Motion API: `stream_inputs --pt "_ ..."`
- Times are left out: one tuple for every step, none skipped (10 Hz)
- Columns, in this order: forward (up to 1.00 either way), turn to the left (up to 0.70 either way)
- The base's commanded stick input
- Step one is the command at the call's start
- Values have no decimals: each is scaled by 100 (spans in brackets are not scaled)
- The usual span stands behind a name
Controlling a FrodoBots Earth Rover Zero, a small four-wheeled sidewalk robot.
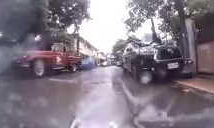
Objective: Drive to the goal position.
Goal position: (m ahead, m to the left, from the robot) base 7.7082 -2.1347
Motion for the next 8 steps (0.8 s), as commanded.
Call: stream_inputs --pt "100 0" --pt "100 0" --pt "100 0" --pt "100 0" --pt "100 0" --pt "100 0" --pt "100 0" --pt "100 0"
